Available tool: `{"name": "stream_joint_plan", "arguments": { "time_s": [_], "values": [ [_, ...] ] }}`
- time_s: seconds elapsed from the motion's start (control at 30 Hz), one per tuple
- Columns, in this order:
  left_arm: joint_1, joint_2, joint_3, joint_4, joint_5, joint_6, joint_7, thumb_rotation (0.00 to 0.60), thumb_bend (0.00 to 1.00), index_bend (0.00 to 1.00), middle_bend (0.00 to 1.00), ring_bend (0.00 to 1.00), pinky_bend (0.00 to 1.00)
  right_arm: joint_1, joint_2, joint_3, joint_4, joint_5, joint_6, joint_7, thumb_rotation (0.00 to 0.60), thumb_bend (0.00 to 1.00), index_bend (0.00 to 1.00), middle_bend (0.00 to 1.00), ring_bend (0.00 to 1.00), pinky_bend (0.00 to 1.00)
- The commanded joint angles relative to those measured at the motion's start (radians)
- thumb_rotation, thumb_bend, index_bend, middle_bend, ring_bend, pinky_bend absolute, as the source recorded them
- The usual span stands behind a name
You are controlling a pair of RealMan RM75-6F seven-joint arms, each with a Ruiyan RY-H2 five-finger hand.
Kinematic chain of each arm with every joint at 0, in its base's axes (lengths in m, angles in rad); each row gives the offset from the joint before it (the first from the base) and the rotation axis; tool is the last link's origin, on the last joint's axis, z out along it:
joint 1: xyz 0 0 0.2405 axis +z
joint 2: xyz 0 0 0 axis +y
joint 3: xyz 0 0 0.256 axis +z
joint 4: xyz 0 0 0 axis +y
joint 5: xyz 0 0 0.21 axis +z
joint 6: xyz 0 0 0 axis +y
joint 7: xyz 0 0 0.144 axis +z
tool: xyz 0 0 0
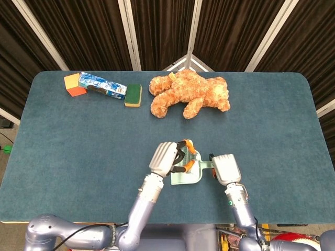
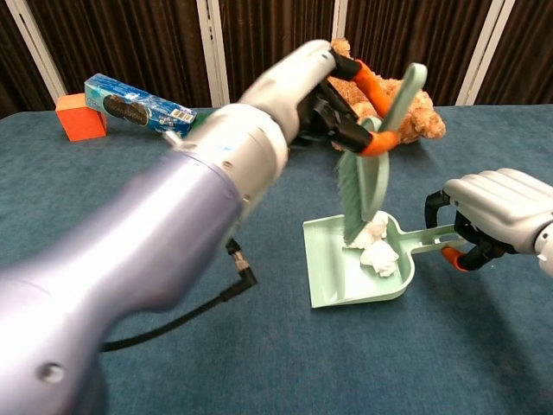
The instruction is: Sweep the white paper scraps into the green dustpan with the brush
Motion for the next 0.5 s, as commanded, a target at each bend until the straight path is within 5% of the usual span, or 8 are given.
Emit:
{"name": "stream_joint_plan", "arguments": {
  "time_s": [0.03, 0.13, 0.23, 0.5],
  "values": [
    [0.034, 0.062, 0.009, -0.051, 0.01, 0.007, 0.006, 0.6, 0.63, 0.79, 1.0, 1.0, 1.0, -0.002, 0.0, -0.004, -0.003, -0.004, 0.002, 0.0, 0.6, 0.54, 0.52, 0.92, 0.89, 0.91],
    [0.056, 0.116, 0.01, -0.08, 0.015, 0.009, 0.007, 0.6, 0.63, 0.79, 1.0, 1.0, 1.0, -0.003, -0.001, -0.013, -0.004, -0.007, 0.01, -0.02, 0.6, 0.54, 0.2, 0.92, 0.87, 0.9],
    [0.082, 0.18, -0.002, -0.107, 0.012, 0.014, 0.0, 0.6, 0.63, 0.79, 1.0, 1.0, 1.0, -0.005, -0.005, -0.02, -0.018, -0.005, 0.019, -0.049, 0.6, 0.54, 0.01, 0.92, 0.85, 0.89],
    [0.105, 0.285, 0.0, -0.149, 0.013, -0.003, -0.008, 0.6, 0.63, 0.79, 1.0, 1.0, 1.0, -0.01, -0.003, -0.016, -0.04, 0.024, 0.045, -0.103, 0.6, 0.54, 0.0, 0.92, 0.84, 0.87]
  ]
}}
